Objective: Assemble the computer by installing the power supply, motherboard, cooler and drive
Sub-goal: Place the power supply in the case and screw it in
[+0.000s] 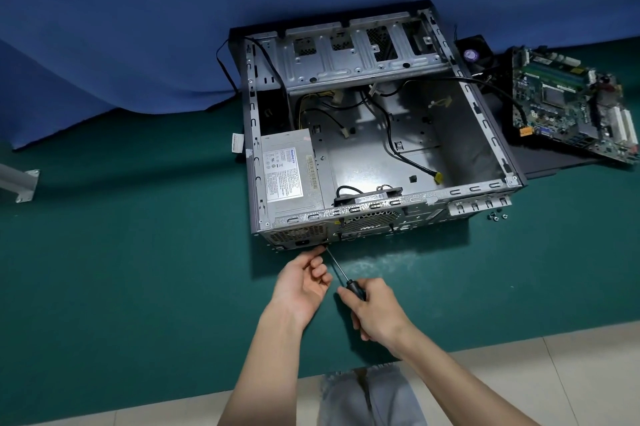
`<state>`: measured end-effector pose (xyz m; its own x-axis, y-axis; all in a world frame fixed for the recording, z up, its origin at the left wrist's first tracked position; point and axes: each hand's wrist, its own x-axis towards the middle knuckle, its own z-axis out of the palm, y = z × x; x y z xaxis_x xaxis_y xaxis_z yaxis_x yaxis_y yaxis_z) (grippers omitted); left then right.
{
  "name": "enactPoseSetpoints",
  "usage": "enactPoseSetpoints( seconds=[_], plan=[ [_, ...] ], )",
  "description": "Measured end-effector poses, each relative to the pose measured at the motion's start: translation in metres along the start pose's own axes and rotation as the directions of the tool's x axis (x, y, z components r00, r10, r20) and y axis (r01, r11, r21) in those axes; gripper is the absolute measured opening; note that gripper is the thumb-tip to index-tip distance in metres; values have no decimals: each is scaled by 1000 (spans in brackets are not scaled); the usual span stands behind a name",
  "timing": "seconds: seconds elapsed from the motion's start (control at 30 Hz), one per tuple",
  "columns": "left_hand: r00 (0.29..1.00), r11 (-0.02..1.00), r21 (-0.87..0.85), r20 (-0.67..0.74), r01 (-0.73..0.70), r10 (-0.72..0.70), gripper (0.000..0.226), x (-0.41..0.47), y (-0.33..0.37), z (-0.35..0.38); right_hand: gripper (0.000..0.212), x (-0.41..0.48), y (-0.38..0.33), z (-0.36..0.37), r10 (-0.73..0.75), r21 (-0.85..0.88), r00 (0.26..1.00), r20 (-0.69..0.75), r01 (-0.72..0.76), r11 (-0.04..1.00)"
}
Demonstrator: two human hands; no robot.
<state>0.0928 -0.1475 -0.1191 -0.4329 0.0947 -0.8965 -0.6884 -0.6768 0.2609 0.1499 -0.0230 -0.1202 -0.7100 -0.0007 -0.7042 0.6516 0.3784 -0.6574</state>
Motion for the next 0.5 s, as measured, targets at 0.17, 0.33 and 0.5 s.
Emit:
enactPoseSetpoints(
  seconds=[0.17,0.33,0.5],
  plan=[
    [1000,1000,0,0,-6,6,21,3,1,-3,31,-1,3,4,1,10,1000,-17,-1,1000],
    [1000,1000,10,0,-7,7,23,4,2,-4,29,-1,3,7,6,14,1000,-12,-6,1000],
    [1000,999,42,12,-25,24,19,3,2,-4,30,1,-1,10,-4,-51,999,-38,2,999]
  ],
)
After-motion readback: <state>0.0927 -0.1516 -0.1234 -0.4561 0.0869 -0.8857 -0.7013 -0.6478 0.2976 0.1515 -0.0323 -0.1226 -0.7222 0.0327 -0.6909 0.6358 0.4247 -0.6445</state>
